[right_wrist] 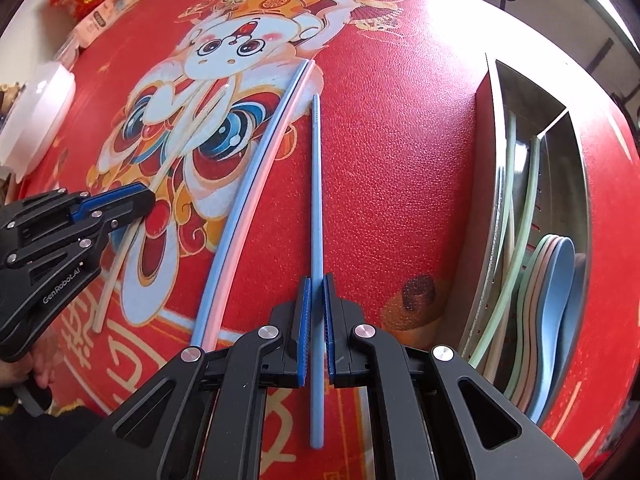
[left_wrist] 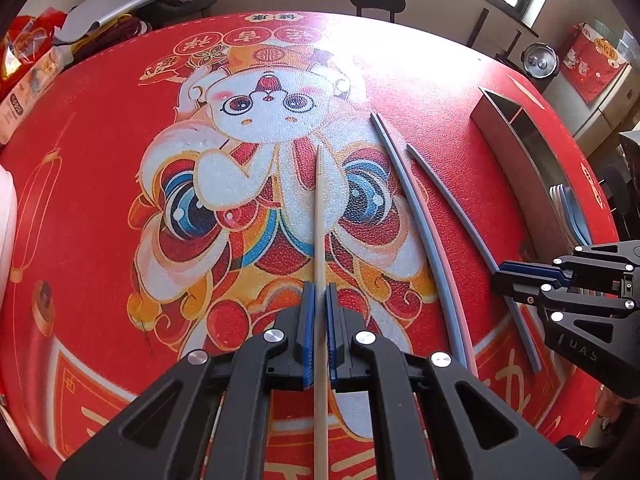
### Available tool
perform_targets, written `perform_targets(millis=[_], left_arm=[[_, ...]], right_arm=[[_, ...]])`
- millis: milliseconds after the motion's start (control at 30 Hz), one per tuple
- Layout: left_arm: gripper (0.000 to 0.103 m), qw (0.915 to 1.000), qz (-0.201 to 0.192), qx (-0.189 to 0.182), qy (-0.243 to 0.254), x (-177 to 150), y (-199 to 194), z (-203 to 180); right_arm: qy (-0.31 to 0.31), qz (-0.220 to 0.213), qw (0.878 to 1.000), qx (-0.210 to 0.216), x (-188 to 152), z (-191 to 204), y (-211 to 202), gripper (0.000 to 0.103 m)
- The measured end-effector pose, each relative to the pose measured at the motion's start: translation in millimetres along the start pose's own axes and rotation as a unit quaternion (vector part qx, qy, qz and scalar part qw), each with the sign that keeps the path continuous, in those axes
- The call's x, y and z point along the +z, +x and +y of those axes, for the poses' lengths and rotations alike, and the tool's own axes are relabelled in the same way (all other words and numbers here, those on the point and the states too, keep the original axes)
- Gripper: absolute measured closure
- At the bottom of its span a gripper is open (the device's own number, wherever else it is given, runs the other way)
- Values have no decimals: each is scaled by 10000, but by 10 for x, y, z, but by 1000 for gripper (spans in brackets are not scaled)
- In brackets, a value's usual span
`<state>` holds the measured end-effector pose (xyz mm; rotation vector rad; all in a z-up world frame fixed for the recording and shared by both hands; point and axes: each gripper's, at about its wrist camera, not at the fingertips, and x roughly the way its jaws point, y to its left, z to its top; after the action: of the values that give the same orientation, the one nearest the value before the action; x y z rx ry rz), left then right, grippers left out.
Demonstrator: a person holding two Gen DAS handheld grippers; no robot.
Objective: Organize utensils
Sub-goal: 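Carry the blue chopstick over the tray with the right tool while the left tool carries the beige chopstick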
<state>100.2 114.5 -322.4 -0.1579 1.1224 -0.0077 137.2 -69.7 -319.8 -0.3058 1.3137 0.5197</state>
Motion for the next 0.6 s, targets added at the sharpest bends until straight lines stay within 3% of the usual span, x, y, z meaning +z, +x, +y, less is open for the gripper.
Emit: perform_targets(millis=[100,333,600], left_arm=[[97,9990,151,-335,-246,29,-11,87],[97,9946,28,-687,-781,26,-247,264],[97,9934,-76,-833,-786,100,-431,192]], right_arm=[[238,-82,9995,180,25,-51,-19,97],[439,-415,9969,508,74,-79,-234,97],[770,-425,9934,732,-25,-213,-289,97]])
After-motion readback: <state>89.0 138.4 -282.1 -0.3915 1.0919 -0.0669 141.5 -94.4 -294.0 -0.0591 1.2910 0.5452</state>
